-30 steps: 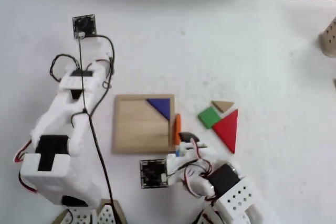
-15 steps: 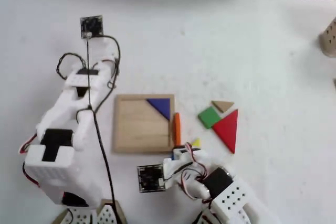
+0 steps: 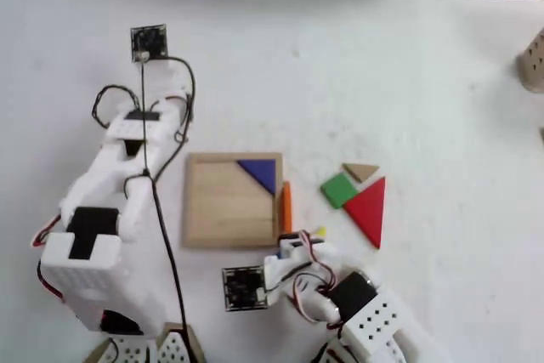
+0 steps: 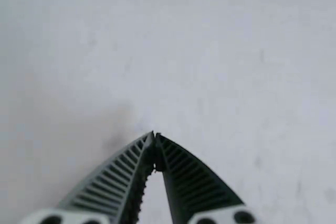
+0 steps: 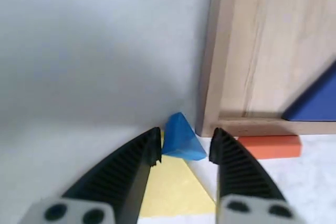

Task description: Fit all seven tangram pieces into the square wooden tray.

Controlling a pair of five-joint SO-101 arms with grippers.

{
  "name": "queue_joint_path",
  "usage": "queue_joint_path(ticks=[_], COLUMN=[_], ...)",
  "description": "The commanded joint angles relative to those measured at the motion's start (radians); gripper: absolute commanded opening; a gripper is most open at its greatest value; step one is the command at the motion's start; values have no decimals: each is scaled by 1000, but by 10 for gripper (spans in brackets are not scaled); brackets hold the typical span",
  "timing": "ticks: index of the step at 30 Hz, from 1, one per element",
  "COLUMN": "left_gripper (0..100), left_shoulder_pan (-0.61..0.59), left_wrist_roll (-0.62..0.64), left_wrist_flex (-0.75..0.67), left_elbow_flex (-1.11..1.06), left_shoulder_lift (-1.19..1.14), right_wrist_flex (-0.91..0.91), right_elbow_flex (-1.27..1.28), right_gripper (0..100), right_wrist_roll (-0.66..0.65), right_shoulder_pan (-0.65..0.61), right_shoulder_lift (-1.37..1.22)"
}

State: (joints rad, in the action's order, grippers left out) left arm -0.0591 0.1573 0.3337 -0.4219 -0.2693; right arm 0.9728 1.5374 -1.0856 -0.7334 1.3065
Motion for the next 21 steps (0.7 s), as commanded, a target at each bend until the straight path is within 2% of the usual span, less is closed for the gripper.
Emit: queue_joint_path(ticks=[1,3,9,14,19,21], left_gripper=[26,26,24,23,23,23], left_shoulder_pan=[16,16,13,-7,-44,-51], left_wrist_roll=[-11,-11,-11,-5,-3,-3], left_wrist_flex=[5,5,5,5,5,5], left_elbow_flex=[54,54,55,58,77,83], left_shoulder_lift=[10,10,10,12,12,12], right_wrist_flex=[-42,-44,-44,-125,-153,-151], right_elbow_flex=[-9,-9,-15,-80,-178,-216], right_gripper=[56,12,17,17,18,19], right_wrist_roll=[-3,-3,12,183,384,405], right_shoulder_pan=[-2,-2,42,133,140,128], right_shoulder_lift=[4,4,12,4,2,2])
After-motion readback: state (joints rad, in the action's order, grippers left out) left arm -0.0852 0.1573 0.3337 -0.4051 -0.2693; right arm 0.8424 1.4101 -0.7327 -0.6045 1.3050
